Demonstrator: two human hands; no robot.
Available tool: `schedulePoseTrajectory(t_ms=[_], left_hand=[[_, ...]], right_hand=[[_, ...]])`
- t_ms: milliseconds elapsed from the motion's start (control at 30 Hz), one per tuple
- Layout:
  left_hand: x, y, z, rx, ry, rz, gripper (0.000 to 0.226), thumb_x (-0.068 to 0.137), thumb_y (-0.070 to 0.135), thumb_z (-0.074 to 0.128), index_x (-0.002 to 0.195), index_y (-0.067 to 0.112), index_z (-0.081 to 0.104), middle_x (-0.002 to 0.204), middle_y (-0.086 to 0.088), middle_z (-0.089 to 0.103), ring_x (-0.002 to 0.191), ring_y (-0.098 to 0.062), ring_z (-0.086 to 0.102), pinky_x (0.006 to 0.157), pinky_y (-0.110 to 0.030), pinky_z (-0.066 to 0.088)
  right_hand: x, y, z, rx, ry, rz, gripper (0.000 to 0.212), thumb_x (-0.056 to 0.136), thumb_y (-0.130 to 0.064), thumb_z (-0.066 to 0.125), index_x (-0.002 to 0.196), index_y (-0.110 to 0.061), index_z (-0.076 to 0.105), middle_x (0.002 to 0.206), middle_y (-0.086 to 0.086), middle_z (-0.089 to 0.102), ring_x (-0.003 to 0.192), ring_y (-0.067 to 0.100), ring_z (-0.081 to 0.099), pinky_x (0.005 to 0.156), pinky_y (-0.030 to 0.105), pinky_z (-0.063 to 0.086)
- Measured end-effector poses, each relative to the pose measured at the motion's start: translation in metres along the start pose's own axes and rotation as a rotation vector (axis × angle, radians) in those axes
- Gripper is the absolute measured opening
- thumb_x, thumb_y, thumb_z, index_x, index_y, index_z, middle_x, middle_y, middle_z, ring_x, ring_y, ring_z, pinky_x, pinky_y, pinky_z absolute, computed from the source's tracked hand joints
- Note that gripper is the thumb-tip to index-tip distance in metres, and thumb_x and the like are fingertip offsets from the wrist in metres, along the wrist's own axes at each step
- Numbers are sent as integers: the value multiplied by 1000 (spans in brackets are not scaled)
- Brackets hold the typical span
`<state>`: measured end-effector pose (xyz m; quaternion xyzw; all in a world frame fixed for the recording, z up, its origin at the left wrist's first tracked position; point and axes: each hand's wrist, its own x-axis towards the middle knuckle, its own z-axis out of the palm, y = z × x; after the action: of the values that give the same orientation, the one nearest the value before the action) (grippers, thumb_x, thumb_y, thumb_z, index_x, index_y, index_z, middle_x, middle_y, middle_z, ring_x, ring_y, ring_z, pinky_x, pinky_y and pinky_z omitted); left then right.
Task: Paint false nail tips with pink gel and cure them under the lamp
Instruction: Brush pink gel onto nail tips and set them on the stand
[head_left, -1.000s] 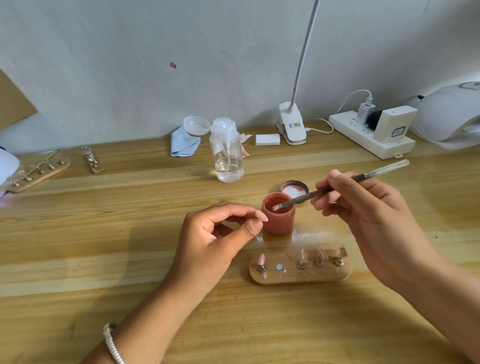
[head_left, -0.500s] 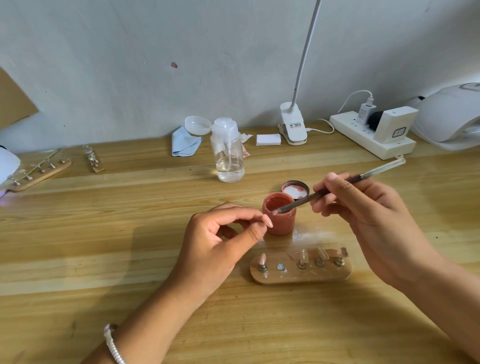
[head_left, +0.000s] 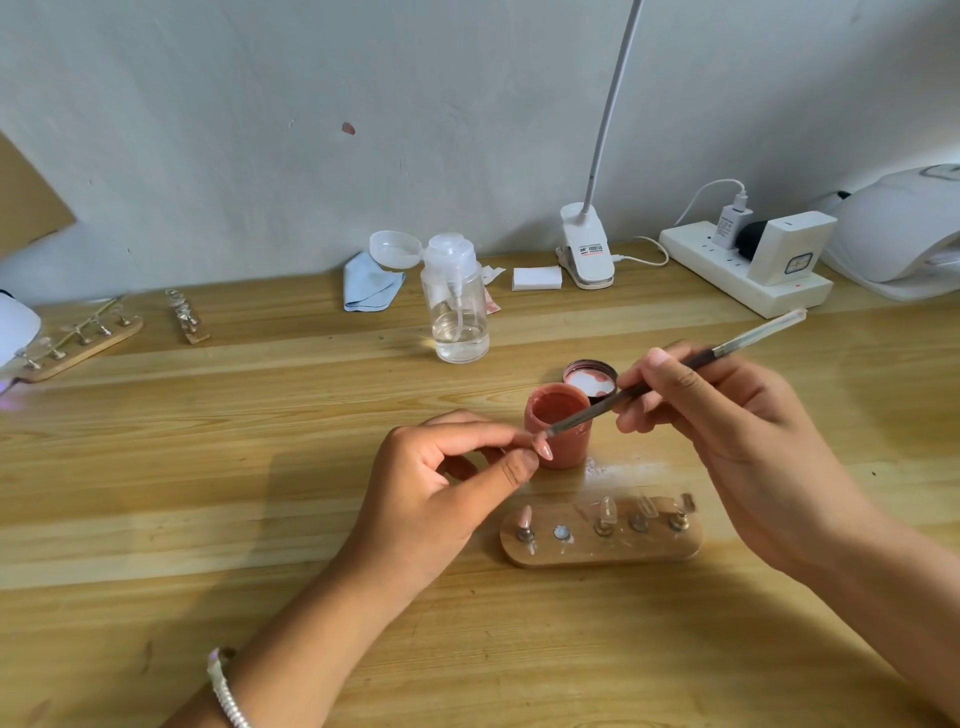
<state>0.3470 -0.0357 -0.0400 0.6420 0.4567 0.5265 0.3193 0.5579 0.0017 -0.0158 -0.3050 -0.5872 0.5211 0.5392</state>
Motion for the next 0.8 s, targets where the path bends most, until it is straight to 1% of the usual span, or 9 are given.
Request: schedulePoseTrajectory(t_ms=[100,233,333,433,600,700,800], left_hand=[[0,0,-1,15,-6,1,15,80,17,78,91,26,80,91,6,77,92,-15,71,79,-21,53],[-1,0,-1,27,-8,2,13,80,17,77,88,27,80,89,5,76,90,-15,71,78,-27,55],[-1,1,0,34,-4,-19,14,79,16,78,87,28,80,87,6,76,86,-12,70,74,-29,55],[-1,1,0,27,-8,-32,15,80,12,79,87,25,81,86,5,76,82,-13,69,71,-31,55],[-2,3,1,24,-4,-39,11,78,17,77,84,26,81,86,4,76,83,-18,69,72,-37,54],[-1,2,1,34,-5,-49,12,79,15,78,84,26,81,85,4,76,84,-18,69,74,-38,54],[-1,3,0,40,-10,-48,17,81,9,79,85,26,81,86,5,76,84,-17,69,73,-35,55]], right_hand=[[0,0,0,-44,1,-15,23,86,-36,60,79,-22,77,68,3,69,71,11,62,70,20,47],[2,0,-5,-36,69,-12,24,83,-37,62,78,-18,75,66,4,68,69,12,62,70,20,48],[1,1,-4,-39,7,-37,22,90,-32,60,81,-20,77,68,3,69,70,12,63,71,19,48],[0,2,-2,-83,-36,-41,22,92,-30,58,83,-17,74,68,4,70,70,9,63,71,18,48],[2,2,-6,-68,63,-31,21,87,-34,61,79,-18,73,64,3,68,67,9,62,69,16,47],[1,2,-4,-58,15,-47,22,88,-33,60,80,-20,76,67,5,69,69,10,63,70,18,48],[-1,3,-1,-76,-32,-48,23,91,-31,59,84,-15,73,69,6,71,72,8,64,73,16,48]])
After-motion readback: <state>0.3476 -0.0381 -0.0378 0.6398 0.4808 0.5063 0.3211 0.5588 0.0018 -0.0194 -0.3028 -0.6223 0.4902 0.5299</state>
